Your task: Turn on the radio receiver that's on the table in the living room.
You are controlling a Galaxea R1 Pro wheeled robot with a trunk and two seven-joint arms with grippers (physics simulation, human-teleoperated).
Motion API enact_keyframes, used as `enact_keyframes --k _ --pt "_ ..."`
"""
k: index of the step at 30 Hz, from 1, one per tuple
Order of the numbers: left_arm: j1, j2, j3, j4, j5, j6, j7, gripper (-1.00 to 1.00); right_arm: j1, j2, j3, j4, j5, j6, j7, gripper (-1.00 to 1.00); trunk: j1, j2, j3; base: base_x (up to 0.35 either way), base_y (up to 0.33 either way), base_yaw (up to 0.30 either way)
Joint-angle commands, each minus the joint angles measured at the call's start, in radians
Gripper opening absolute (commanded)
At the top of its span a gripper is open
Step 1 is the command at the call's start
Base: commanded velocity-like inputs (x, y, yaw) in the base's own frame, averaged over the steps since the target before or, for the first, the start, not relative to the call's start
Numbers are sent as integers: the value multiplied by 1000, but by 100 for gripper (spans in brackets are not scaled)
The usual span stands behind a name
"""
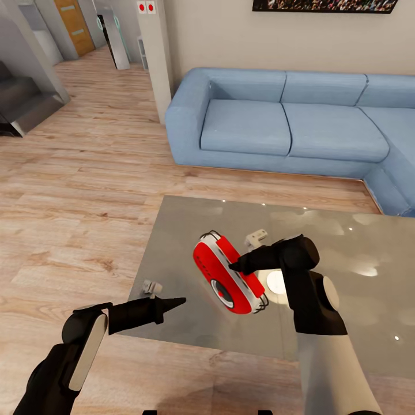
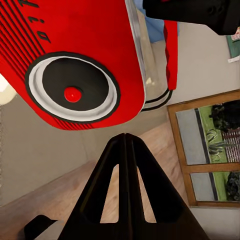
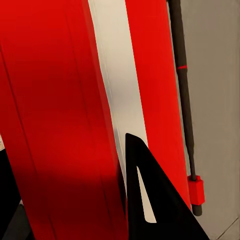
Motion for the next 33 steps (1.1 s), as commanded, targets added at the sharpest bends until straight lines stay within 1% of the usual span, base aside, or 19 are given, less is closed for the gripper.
enact_keyframes --k 1,5,11,14,19,30,33 --pt "0 1 0 0 0 0 0 -100 0 -2 1 0 -4 2 7 -100 0 0 0 0 0 0" --pt "0 2 0 0 -1 0 4 -100 0 -4 3 0 -5 2 26 -100 0 0 0 0 0 0" --pt "-1 0 1 2 -2 0 57 -100 0 -5 6 -2 -4 2 31 -100 0 0 0 0 0 0" --pt "-8 -1 1 4 -2 1 69 -100 0 -5 6 -2 -4 2 31 -100 0 0 0 0 0 0" --pt "-34 -3 1 12 -2 4 74 -100 0 -5 7 -1 -5 2 32 -100 0 0 0 0 0 0" --pt "-41 -9 0 14 -4 4 75 -100 0 -5 6 -2 -5 2 32 -100 0 0 0 0 0 0" --pt "-41 -23 0 20 -5 2 75 -100 0 -5 3 -2 -5 2 36 -100 0 0 0 0 0 0"
